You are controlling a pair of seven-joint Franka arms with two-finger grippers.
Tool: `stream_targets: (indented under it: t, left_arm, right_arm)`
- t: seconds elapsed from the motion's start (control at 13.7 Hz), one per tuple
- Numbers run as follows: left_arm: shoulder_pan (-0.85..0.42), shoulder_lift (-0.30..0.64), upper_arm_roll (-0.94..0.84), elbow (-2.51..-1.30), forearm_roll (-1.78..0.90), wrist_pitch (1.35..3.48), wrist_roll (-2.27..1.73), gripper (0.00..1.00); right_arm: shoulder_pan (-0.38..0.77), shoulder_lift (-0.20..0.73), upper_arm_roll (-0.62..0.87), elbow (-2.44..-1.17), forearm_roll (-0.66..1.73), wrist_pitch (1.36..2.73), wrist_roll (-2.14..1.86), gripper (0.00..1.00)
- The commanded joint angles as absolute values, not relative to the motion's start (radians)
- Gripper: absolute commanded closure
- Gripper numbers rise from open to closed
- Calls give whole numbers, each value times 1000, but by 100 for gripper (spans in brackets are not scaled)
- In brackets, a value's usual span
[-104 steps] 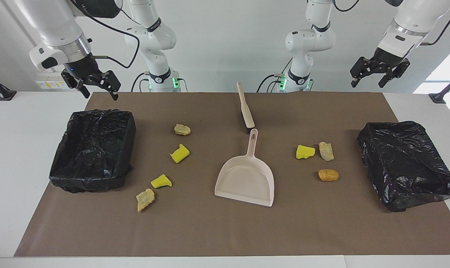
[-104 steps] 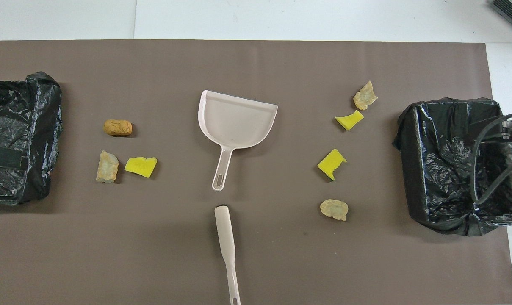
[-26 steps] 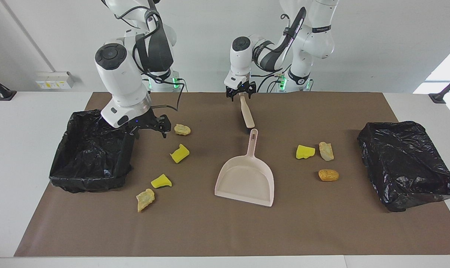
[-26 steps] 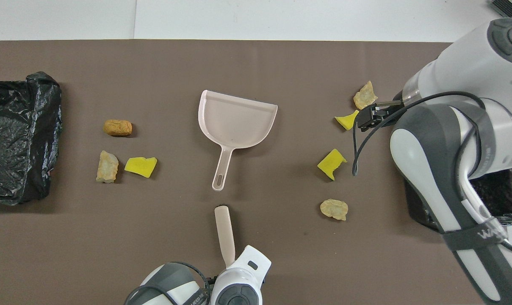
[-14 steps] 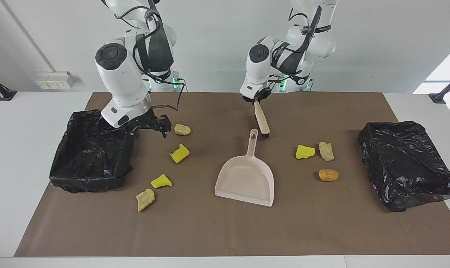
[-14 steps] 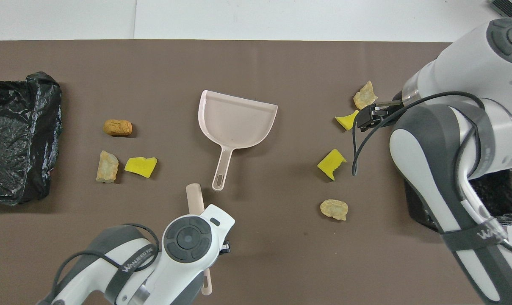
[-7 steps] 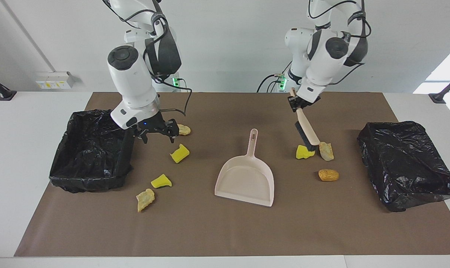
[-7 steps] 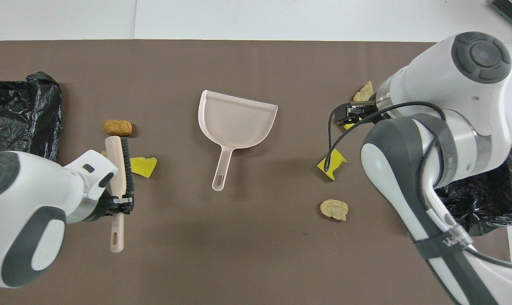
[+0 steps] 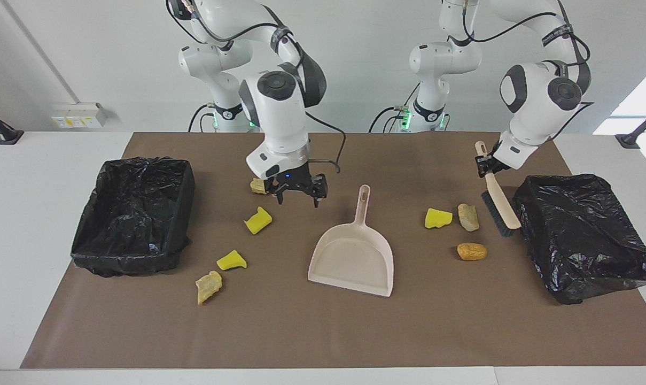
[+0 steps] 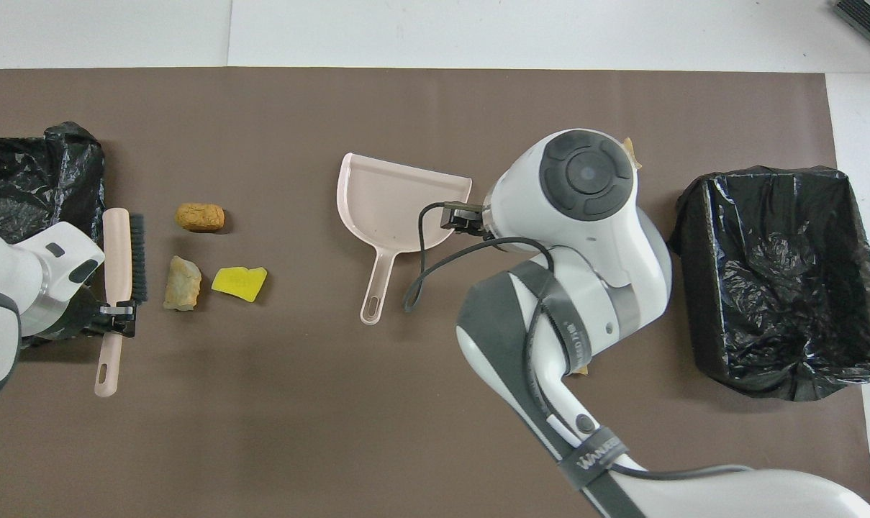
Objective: Sweep and dump trash in bin
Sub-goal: 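Lift the brush with the left gripper while the right gripper grasps the dustpan, then place the dustpan near the debris with the right gripper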
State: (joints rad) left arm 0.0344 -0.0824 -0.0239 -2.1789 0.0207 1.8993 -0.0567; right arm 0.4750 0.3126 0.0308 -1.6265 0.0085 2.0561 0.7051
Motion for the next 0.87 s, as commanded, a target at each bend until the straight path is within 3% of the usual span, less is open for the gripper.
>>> stream_targets:
  t: [0.0,0.29,0.8]
  left_arm:
    - [58,-61,-34,-2181,47,1913,-67,100]
    - [48,-58,-35,-2238,57,1972,-130,100]
    - [-15,-41,-38,-2273,55,2051,-213,100]
  right_arm:
    - [557,354,26,-1614,-38,2100,871,0]
    - [663,471,26,-1537,-169,2117,1072,0]
    - [732,517,28,-1539,-232,2181,1085,2]
